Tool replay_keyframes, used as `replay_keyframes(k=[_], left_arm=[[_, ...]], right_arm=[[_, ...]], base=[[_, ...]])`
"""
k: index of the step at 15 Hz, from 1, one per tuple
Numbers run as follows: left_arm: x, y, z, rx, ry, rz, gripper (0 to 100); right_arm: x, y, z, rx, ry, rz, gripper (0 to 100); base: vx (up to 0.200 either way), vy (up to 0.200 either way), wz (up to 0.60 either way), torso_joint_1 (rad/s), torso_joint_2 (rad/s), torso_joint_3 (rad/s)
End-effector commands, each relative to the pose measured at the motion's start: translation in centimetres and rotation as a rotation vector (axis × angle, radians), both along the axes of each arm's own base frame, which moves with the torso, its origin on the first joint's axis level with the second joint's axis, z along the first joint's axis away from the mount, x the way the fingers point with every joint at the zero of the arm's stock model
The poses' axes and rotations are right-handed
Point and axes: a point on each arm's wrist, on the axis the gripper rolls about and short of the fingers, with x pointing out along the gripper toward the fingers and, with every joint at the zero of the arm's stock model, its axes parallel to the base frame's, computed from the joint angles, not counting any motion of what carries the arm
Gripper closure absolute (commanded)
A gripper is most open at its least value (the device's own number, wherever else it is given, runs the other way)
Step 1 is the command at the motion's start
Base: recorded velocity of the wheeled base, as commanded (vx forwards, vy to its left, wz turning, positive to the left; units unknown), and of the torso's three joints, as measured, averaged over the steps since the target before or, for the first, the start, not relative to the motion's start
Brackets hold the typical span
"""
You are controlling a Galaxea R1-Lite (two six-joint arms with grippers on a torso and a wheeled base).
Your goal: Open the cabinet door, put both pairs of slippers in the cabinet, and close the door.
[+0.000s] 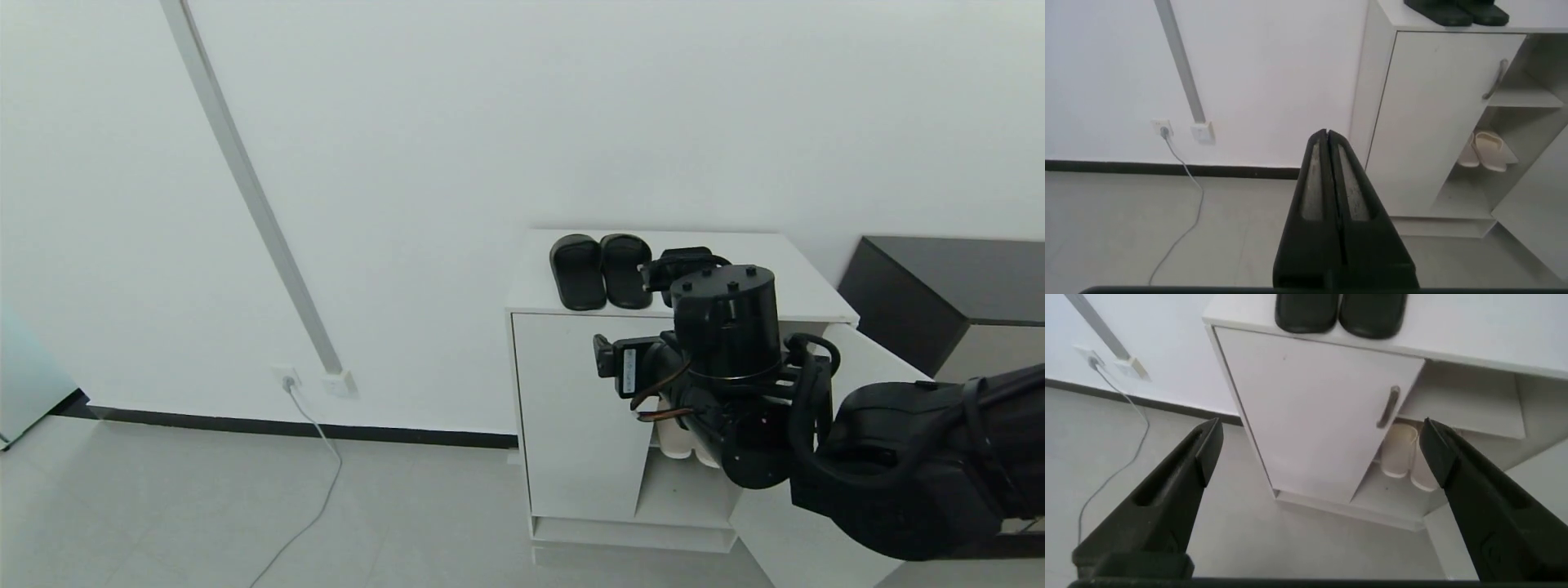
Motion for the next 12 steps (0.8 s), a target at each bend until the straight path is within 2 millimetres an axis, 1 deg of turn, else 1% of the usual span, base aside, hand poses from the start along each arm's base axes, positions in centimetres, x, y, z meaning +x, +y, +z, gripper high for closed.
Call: replay_keyframes(k=[1, 8, 10, 12], left_arm=[[0.0, 0.0, 0.0, 0.000, 0.003, 0.001, 100], [0.0, 0.0, 0.0, 0.000, 0.001, 0.002, 100], [0.0, 0.0, 0.0, 0.000, 0.001, 0.002, 100], [0.0, 0.0, 0.0, -0.002, 0.001, 0.002, 100]], right_arm=[[0.2, 0.2, -0.6, -0.012, 0.009, 0.000, 0], [0.3, 0.4, -1.1, -0.014, 0.013, 0.001, 0], [0.5, 0.6, -1.6, -0.018, 0.017, 0.001, 0], [0.9, 1.0, -2.2, -0.014, 0.013, 0.004, 0]], base=[[0.200, 0.000, 0.00, -0.007, -0.01, 0.002], [0.200, 0.000, 0.00, 0.006, 0.00, 0.000], [0.200, 0.000, 0.00, 0.007, 0.00, -0.002], [0.000, 0.000, 0.00, 0.000, 0.00, 0.000]])
